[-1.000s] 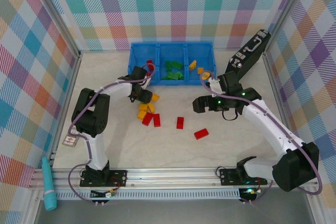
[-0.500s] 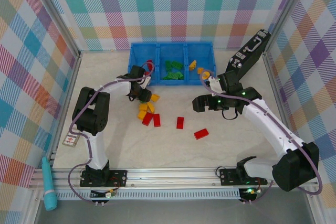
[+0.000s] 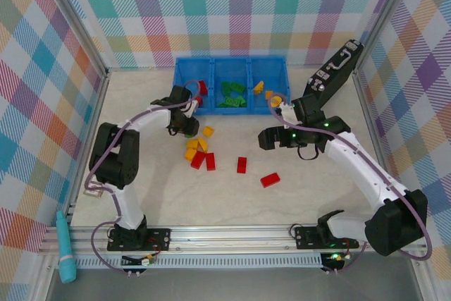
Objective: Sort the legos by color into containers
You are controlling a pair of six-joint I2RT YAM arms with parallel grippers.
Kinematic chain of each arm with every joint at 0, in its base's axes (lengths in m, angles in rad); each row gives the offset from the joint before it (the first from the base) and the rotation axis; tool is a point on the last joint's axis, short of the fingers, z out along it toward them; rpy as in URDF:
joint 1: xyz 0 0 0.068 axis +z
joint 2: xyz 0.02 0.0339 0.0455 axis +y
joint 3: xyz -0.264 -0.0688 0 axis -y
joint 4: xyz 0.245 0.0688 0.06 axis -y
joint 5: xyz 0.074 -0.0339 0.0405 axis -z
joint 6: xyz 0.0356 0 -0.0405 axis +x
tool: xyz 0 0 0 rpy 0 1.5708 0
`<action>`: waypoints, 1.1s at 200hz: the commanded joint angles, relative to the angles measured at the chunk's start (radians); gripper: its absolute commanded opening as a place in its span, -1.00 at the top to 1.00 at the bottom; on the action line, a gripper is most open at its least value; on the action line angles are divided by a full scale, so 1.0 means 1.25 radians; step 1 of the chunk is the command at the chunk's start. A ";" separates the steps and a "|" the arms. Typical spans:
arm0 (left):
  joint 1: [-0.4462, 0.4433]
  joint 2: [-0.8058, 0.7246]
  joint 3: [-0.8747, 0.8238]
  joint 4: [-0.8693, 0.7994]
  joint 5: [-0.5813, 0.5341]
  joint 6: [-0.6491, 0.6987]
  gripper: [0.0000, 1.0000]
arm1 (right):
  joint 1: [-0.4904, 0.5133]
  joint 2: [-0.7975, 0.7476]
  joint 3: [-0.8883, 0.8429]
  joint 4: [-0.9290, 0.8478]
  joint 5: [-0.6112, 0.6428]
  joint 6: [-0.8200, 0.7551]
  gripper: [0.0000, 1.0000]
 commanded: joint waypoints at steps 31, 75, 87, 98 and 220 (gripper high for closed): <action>0.006 -0.087 0.110 -0.041 0.068 -0.094 0.21 | 0.005 -0.030 0.002 0.007 0.004 0.004 -0.97; -0.020 -0.063 0.181 0.048 0.099 -0.201 0.21 | 0.005 -0.035 0.003 0.007 0.009 -0.003 -0.98; -0.030 -0.035 0.214 0.075 0.097 -0.226 0.21 | 0.005 -0.032 0.003 0.007 0.008 -0.003 -0.98; -0.038 -0.005 0.245 0.102 0.098 -0.250 0.21 | 0.005 -0.032 0.002 0.007 0.008 -0.002 -0.98; -0.097 0.294 0.425 0.399 0.104 -0.500 0.10 | 0.005 -0.023 -0.013 0.011 0.021 -0.022 -0.97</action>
